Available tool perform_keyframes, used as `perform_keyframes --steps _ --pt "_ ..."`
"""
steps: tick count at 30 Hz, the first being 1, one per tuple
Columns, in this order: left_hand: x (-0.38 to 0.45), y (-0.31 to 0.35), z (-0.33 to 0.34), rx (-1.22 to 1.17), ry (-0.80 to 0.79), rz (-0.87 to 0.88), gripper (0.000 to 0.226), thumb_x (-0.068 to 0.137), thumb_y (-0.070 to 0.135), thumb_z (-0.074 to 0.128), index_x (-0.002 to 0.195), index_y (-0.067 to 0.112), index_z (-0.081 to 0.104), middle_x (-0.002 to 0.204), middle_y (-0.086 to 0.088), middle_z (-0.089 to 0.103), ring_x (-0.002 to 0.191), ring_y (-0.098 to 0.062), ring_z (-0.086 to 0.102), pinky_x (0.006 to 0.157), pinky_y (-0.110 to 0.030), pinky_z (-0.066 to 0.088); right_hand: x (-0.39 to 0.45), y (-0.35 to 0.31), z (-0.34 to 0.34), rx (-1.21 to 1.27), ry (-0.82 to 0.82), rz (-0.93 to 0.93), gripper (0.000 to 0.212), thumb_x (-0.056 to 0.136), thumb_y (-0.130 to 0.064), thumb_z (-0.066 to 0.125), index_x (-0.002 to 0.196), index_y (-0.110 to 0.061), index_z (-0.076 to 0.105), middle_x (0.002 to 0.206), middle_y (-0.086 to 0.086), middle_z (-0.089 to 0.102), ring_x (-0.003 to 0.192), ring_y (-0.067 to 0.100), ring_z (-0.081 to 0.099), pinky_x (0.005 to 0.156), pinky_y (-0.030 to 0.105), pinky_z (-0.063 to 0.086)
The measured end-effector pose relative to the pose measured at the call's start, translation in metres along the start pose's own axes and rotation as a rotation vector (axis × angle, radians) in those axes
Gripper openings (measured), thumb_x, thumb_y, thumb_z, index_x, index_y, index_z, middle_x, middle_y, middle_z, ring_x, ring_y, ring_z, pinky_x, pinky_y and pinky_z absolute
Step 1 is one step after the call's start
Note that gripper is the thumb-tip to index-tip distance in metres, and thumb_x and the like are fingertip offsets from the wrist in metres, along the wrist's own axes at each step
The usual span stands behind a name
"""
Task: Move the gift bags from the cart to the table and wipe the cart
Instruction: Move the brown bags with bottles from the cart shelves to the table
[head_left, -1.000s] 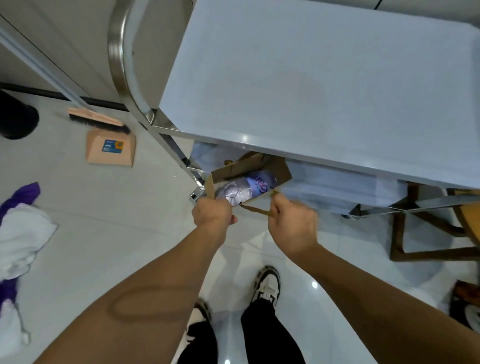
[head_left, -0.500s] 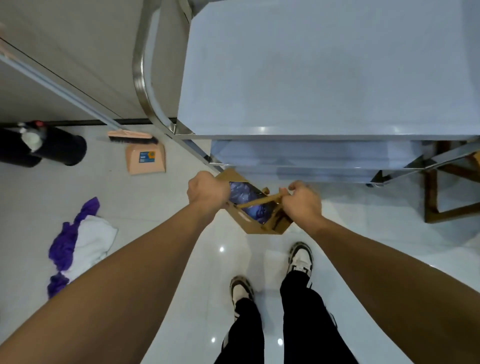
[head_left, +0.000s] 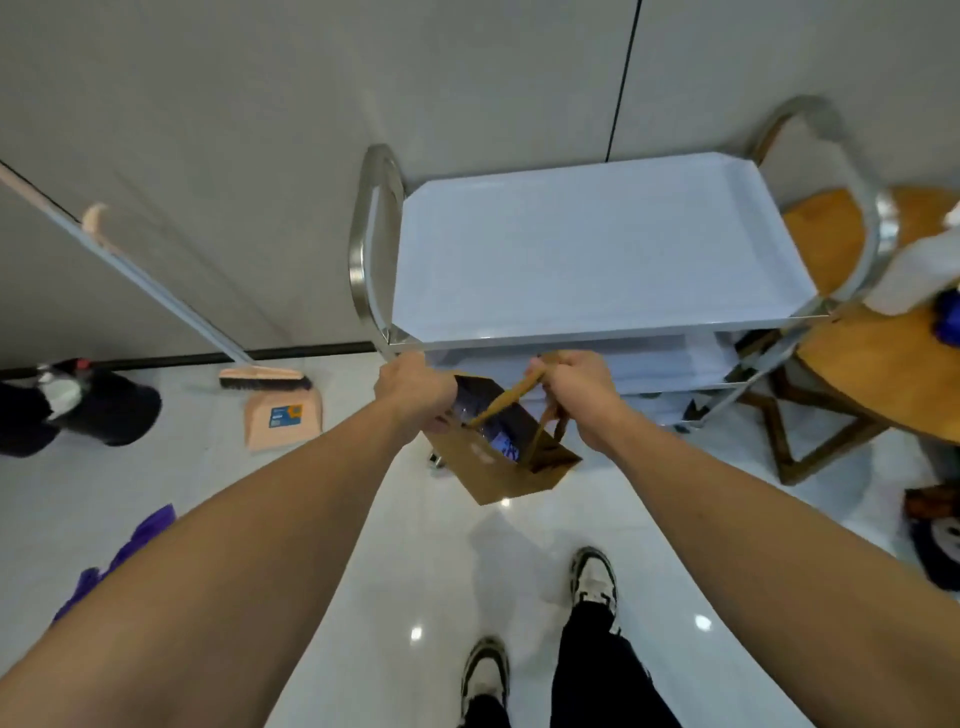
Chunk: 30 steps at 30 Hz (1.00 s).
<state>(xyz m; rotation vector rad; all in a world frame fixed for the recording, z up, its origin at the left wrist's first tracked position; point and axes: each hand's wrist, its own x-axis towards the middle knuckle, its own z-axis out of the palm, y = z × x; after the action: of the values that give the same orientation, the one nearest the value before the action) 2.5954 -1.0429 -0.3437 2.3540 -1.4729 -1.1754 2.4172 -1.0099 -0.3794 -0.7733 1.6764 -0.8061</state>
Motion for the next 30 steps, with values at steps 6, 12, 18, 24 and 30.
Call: perform_keyframes --steps 6,12,18,24,30 --pt "-0.05 0.006 -0.022 -0.061 -0.139 0.136 0.011 0.084 0.008 0.053 0.083 0.001 0.062 0.085 -0.025 0.072 0.065 -0.04 0.073 0.065 -0.05 0.063 -0.086 -0.056 -0.012 -0.071 0.11 -0.245 0.025 0.089 -0.02 0.074 0.068 -0.007 0.069 0.061 0.006 0.058 0.06 0.02 0.055 0.063 0.034 0.05" --pt "-0.121 0.036 -0.022 0.282 -0.289 0.366 0.021 0.091 0.016 0.048 0.087 0.004 0.065 0.078 -0.019 0.073 0.064 -0.033 0.074 0.064 -0.043 0.064 -0.164 -0.074 -0.063 -0.193 0.191 -0.279 0.026 0.091 -0.023 0.074 0.072 -0.006 0.068 0.062 0.01 0.054 0.055 0.019 0.048 0.053 0.03 0.045" --pt "-0.18 0.079 0.01 0.539 -0.31 0.606 0.026 0.1 0.021 0.048 0.087 0.004 0.061 0.084 -0.016 0.071 0.07 -0.028 0.073 0.065 -0.036 0.063 -0.24 -0.075 -0.136 -0.661 0.245 -0.261 0.014 0.08 -0.007 0.073 0.07 -0.006 0.063 0.065 0.009 0.05 0.063 0.021 0.052 0.058 0.028 0.047" --pt "-0.284 0.131 0.097 0.703 -0.342 0.88 0.026 0.099 0.026 0.052 0.09 0.005 0.064 0.08 -0.016 0.072 0.061 -0.026 0.073 0.049 -0.031 0.058 -0.333 -0.014 -0.224 -0.606 0.513 -0.148 0.017 0.084 -0.016 0.071 0.07 -0.013 0.062 0.066 0.002 0.052 0.066 0.015 0.055 0.056 0.023 0.045" --pt "-0.424 0.147 0.219 0.841 -0.342 1.203 0.017 0.097 0.025 0.054 0.087 0.012 0.061 0.082 -0.009 0.067 0.073 -0.022 0.069 0.065 -0.03 0.061 -0.434 0.087 -0.314 -0.44 0.777 0.015 0.016 0.074 -0.006 0.072 0.063 -0.009 0.06 0.065 0.006 0.052 0.065 0.019 0.058 0.061 0.031 0.054"
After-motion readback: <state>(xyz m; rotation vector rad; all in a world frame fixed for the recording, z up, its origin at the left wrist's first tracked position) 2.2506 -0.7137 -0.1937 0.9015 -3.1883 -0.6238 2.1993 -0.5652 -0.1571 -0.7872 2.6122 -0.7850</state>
